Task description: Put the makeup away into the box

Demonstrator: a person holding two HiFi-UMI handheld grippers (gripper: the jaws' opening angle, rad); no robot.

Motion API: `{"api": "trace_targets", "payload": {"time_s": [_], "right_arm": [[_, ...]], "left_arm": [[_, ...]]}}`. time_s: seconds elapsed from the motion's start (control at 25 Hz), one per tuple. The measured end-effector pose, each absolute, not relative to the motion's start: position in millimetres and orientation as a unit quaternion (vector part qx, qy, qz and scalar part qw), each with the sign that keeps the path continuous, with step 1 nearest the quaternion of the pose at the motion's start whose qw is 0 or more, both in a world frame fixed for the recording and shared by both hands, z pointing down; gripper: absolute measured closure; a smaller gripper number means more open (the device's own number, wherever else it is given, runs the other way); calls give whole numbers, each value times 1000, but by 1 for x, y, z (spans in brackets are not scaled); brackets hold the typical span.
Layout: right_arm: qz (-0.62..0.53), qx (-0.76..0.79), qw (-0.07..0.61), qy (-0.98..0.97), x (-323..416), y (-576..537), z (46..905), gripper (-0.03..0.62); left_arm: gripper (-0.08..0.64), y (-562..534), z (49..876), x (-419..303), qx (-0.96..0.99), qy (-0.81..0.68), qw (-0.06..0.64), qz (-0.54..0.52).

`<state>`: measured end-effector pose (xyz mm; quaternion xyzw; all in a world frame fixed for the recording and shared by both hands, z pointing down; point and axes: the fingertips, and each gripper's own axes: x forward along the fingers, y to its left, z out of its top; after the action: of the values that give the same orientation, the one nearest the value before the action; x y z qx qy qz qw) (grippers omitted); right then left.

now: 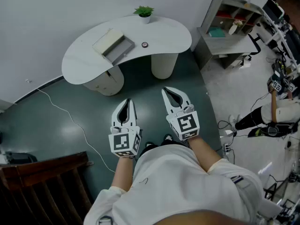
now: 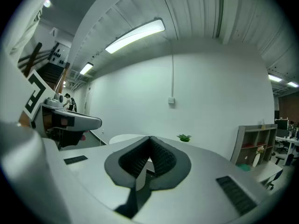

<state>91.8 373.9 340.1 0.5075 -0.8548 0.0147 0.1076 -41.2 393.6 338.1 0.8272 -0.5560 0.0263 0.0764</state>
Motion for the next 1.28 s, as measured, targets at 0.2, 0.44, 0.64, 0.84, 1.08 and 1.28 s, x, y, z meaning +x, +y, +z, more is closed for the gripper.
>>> {"api": "trace_targets", "payload": {"time_s": [0.2,0.44,0.64,0.84,1.08,1.28], "right_arm": [[16,516,111,-850,92,378,338,594],[28,511,136,-848,87,395,351,594],[37,508,159,-846,77,412,364,557],[42,508,168,-844,71,422,381,505],[62,496,167,-850,59,408,391,486],[60,490,157,-856,61,371,396,485]], "left_arm": [[535,396,344,-40,833,-547,83,21],[535,403,357,-30,847,-522,102,19],[535,416,367,-32,856,-504,111,22],[535,429,384,-49,852,-509,120,35],[535,425,397,-68,839,-525,132,52],[535,392,396,-64,836,-531,125,56]]}}
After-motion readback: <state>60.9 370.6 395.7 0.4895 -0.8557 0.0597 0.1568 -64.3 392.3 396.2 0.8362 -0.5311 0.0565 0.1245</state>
